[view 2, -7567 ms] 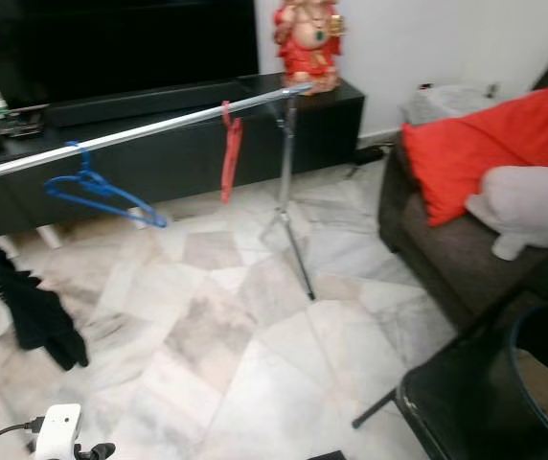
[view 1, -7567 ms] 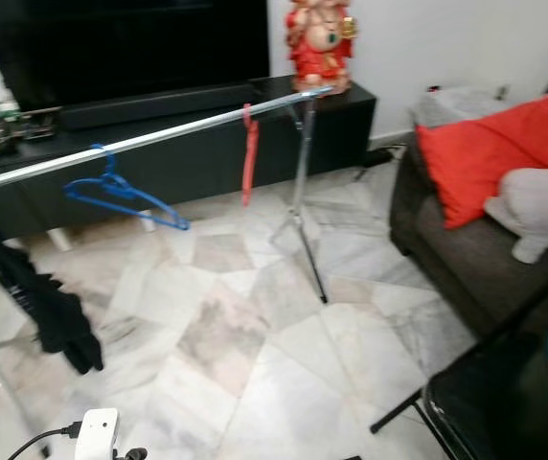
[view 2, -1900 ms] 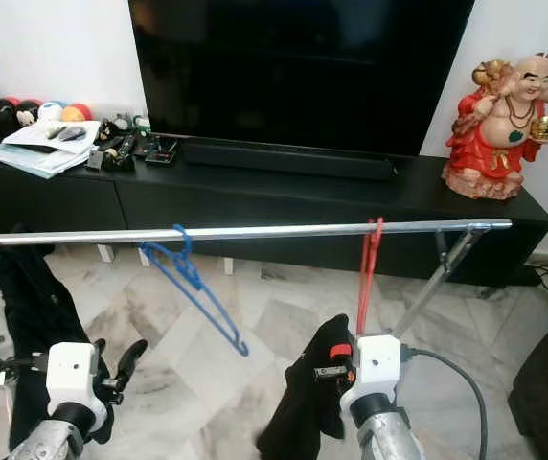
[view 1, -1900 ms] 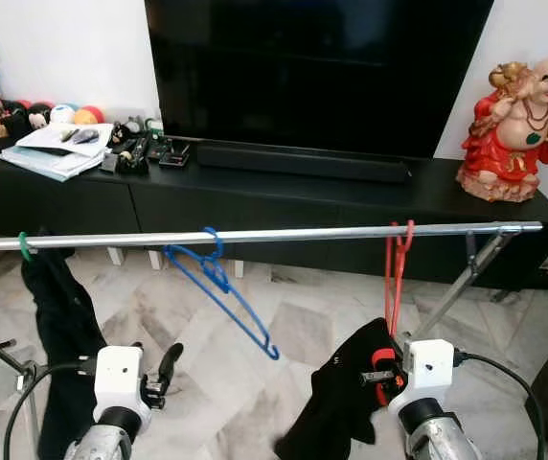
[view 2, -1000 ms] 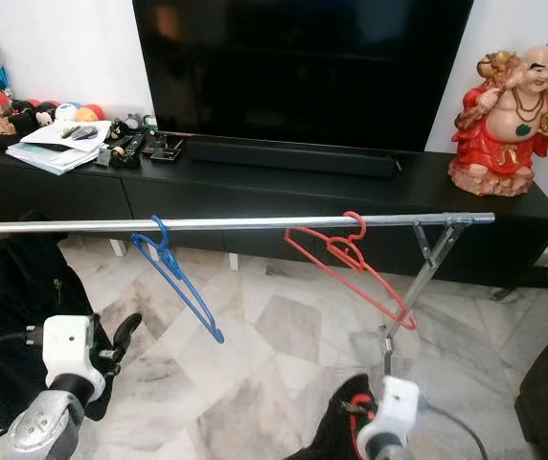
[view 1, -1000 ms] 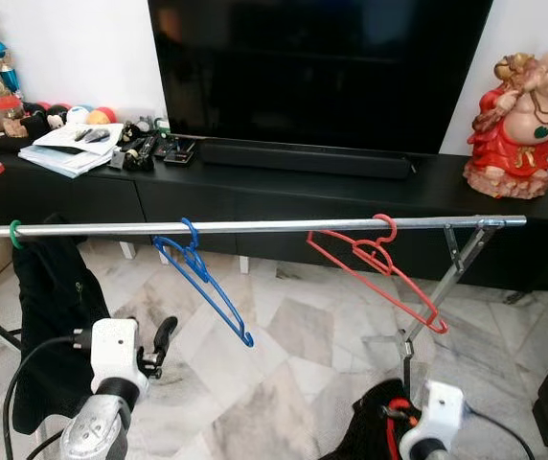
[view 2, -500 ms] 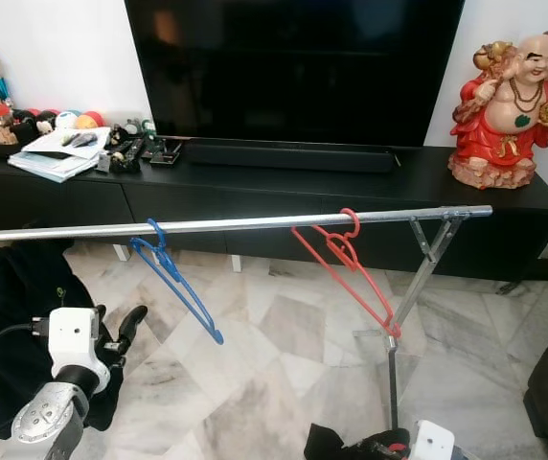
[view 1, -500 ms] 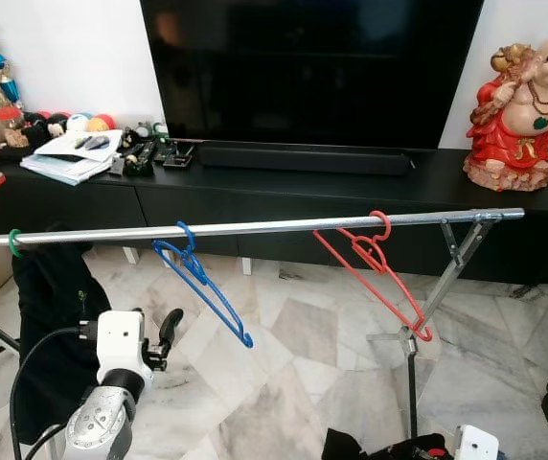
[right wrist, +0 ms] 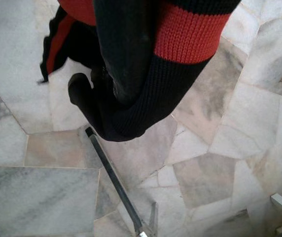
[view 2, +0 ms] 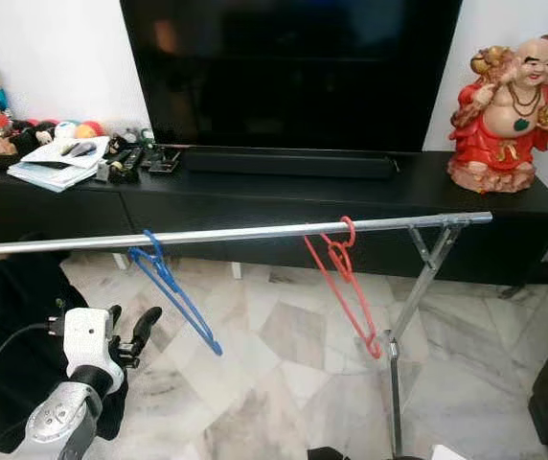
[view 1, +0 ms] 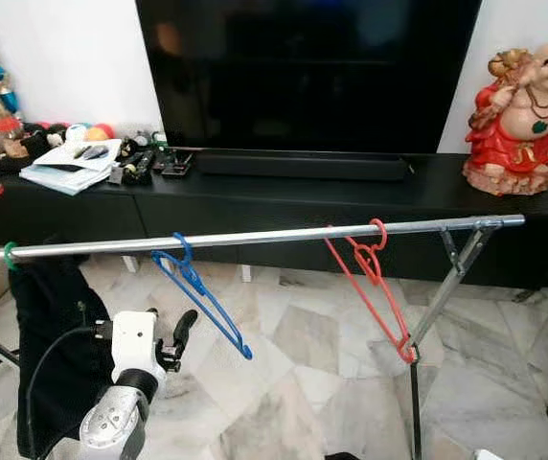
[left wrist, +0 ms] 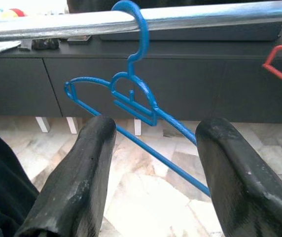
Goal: Hang hanger
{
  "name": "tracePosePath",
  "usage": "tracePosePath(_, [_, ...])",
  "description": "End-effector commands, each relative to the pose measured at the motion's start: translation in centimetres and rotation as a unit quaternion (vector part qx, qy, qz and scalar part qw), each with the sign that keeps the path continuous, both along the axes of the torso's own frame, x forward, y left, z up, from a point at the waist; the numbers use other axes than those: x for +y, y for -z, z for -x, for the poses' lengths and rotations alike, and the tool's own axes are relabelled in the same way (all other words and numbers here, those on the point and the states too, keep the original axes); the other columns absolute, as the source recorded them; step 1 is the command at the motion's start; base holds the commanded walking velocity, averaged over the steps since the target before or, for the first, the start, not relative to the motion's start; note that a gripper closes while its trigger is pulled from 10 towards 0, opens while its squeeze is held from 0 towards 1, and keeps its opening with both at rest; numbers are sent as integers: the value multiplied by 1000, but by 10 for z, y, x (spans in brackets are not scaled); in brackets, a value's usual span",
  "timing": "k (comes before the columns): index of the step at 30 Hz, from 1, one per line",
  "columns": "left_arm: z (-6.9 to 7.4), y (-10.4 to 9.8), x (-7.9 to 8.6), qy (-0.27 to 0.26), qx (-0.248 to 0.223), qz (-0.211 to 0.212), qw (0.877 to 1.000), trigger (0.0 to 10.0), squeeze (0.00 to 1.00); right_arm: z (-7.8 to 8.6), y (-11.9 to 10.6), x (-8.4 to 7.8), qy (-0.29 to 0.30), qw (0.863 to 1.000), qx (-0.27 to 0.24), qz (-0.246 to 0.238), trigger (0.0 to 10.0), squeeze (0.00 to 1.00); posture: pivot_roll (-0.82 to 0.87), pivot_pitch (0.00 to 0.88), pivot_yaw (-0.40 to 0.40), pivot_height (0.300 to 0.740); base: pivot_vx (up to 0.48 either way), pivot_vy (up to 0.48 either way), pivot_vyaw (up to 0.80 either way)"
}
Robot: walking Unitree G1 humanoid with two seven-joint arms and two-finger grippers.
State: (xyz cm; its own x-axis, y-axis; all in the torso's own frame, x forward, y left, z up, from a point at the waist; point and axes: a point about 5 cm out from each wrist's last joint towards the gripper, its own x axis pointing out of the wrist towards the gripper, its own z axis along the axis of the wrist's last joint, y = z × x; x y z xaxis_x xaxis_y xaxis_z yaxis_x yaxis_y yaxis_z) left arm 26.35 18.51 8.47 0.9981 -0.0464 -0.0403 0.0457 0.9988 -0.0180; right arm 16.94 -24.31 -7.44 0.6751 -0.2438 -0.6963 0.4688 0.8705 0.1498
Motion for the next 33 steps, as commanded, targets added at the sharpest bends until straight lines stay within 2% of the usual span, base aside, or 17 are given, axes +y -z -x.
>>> tracePosePath(1, [-2, 0, 2, -3, 2, -1, 1000, 10000, 0, -6, -2, 2, -2, 1000, -7, -1, 10000, 0, -24, 0, 53, 740, 300, 0, 0])
tracePosePath(23, [-2, 0, 2, -3, 2, -1, 1000, 10000, 0, -6, -2, 2, -2, 1000, -7, -1, 10000, 0, -24, 0, 53, 740, 300, 0, 0])
tracePosePath(25, [6, 8, -3, 55, 26, -31, 998, 10000, 0, 20, 7, -13, 1, 999, 43, -5, 10000, 0, -6, 0, 44, 740, 0, 0, 0])
tracePosePath(27, [10, 14, -4, 85, 51, -35, 994, 10000, 0, 34, 9, -21, 3, 998, 65, -7, 10000, 0, -3, 0, 40, 740, 0, 0, 0])
tracePosePath(30, [5, 14, -2, 85, 78, -18, 993, 10000, 0, 35, 9, -24, 5, 998, 66, -7, 10000, 0, -2, 0, 38, 740, 0, 0, 0])
tracePosePath(33, [-7, 8, -1, 56, 90, -15, 994, 10000, 0, 34, 7, -28, 8, 998, 61, -5, 10000, 0, -4, 0, 36, 740, 0, 0, 0])
